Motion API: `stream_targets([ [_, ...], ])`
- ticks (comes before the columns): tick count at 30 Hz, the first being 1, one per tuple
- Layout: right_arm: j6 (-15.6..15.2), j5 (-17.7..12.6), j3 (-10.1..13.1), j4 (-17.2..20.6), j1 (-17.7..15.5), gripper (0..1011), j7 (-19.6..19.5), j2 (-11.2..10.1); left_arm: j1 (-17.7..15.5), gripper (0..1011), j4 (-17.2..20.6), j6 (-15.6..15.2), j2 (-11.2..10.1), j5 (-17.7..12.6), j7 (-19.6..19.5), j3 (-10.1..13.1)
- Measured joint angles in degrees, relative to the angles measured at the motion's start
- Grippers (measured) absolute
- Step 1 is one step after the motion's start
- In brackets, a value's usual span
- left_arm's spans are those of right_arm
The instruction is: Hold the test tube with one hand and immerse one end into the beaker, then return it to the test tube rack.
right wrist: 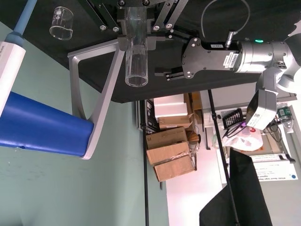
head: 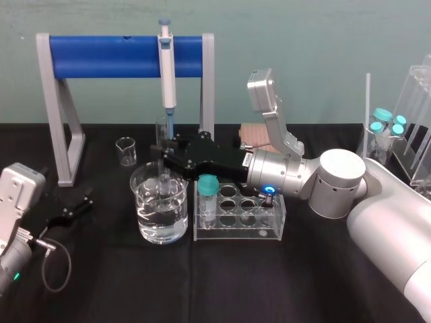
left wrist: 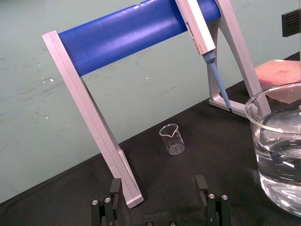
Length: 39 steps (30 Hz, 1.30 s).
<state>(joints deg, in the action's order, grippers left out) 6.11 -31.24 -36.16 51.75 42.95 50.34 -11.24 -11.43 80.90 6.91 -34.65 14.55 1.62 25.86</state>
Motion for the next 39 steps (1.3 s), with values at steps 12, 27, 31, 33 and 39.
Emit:
stream_targets([
  [12, 0.0, 0.0, 0.0, -0.2, 0.1, 225, 0.1, 0.1, 0.0, 1000, 0.0, 0.0, 0.0, 0.0, 0.0, 0.0],
  [27, 0.0, 0.0, -0.2, 0.0, 0.1, 225, 0.3, -0.1, 0.0, 1000, 0.0, 0.0, 0.0, 0.0, 0.0, 0.0],
  [31, 0.0, 0.0, -0.2, 0.0, 0.1, 224, 0.3, -0.1, 0.0, 1000, 0.0, 0.0, 0.0, 0.0, 0.0, 0.0],
  [33, 0.0, 0.0, -0.2, 0.0, 0.0, 225, 0.3, -0.1, 0.0, 1000, 0.0, 0.0, 0.0, 0.0, 0.0, 0.0],
  [39, 0.0, 0.0, -0.2, 0.2, -0.1, 225, 0.3, -0.2, 0.0, 1000, 0.0, 0.0, 0.0, 0.0, 0.0, 0.0],
])
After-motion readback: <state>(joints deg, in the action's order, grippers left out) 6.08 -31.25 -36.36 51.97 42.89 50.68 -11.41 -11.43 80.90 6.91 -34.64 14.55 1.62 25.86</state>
